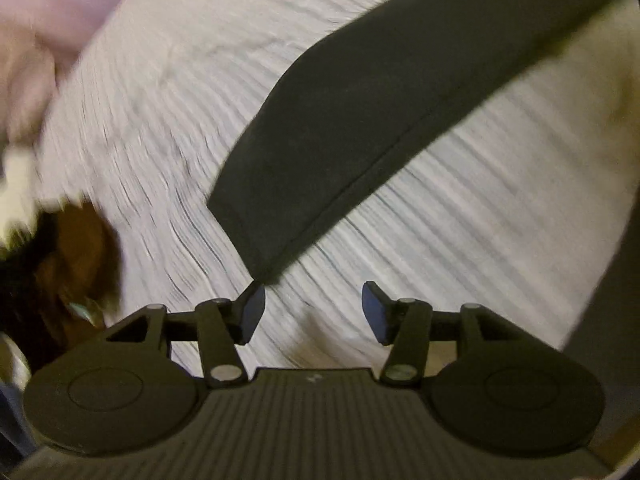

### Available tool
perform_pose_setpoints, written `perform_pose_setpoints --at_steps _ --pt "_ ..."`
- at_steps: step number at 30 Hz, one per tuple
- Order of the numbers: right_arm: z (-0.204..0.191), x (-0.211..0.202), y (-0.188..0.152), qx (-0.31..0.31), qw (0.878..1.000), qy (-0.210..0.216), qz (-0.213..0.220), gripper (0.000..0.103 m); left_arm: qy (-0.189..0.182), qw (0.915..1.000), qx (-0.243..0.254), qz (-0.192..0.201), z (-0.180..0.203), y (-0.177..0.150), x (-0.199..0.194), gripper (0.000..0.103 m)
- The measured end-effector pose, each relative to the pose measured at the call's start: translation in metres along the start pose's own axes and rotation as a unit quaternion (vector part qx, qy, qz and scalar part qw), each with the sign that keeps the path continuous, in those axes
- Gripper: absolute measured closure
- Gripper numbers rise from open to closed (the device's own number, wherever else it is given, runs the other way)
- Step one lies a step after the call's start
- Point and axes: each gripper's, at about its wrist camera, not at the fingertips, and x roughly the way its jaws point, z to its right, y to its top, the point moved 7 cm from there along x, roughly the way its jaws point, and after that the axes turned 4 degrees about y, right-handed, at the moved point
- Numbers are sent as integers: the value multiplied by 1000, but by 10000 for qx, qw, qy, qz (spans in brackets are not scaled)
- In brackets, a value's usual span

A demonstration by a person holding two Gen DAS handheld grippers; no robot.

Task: Fold clothes

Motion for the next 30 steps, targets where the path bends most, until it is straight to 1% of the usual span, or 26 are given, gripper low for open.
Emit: perform_pose_setpoints --at_steps 1,3,5,6,7,9,10,11,12,13,14,16,18,21,23,25,26,27,28,29,30 --pt "-24 8 2 -359 9993 133 -27 45 155 9996 234 97 3 2 5 53" --pt "-71 23 6 -1074 9934 397 -82 45 379 9974 556 243 7 7 17 53" --pt "-111 36 6 -1673 9843 547 -100 45 425 9953 805 330 11 12 31 53" --pt "-126 41 5 -1913 9799 563 -102 45 430 9942 918 358 12 13 37 57" --pt "-139 48 3 -2190 9743 517 -102 45 446 9929 1035 368 14 14 44 71" --pt "-154 64 -3 -2644 9639 280 -155 45 470 9924 1064 394 11 15 50 95" --pt "-160 71 -6 -2831 9588 165 -183 45 480 9925 1050 409 9 15 52 96" --pt "-161 77 -7 -2877 9574 68 -219 45 474 9929 1001 435 6 14 52 96" --pt "-162 83 -8 -2923 9560 -30 -254 48 477 9932 950 484 2 13 50 96" --pt "-163 88 -8 -2948 9551 -123 -283 63 495 9931 915 545 -2 11 46 96" --pt "-164 89 -5 -2895 9566 -195 -283 99 533 9928 887 607 -7 8 42 96" --pt "-166 88 7 -2741 9609 -306 -233 99 637 9917 838 734 -17 2 34 96" --pt "-171 85 21 -2649 9633 -433 -99 99 691 9924 691 748 -27 -4 33 96" --pt "-172 90 34 -2462 9676 -555 -92 99 483 9957 492 619 -25 -4 40 96" --pt "-172 92 41 -2342 9701 -625 -87 99 308 9972 434 532 -17 -4 38 92" --pt "-166 84 35 -2232 9731 -571 -61 95 182 9985 234 459 -13 -8 29 85" --pt "-163 75 31 -2127 9756 -540 -22 73 119 9990 134 422 -10 -10 25 82" --pt "-160 65 27 -2004 9783 -524 28 40 55 9992 33 385 -8 -13 21 76" --pt "-153 51 21 -1796 9821 -557 123 29 4 9994 -81 342 -5 -16 15 72" --pt "-142 36 13 -1511 9867 -559 219 26 -39 9993 -206 294 -3 -20 9 72" --pt "-131 21 5 -1208 9905 -579 299 26 -114 9991 -342 244 0 -24 2 72"
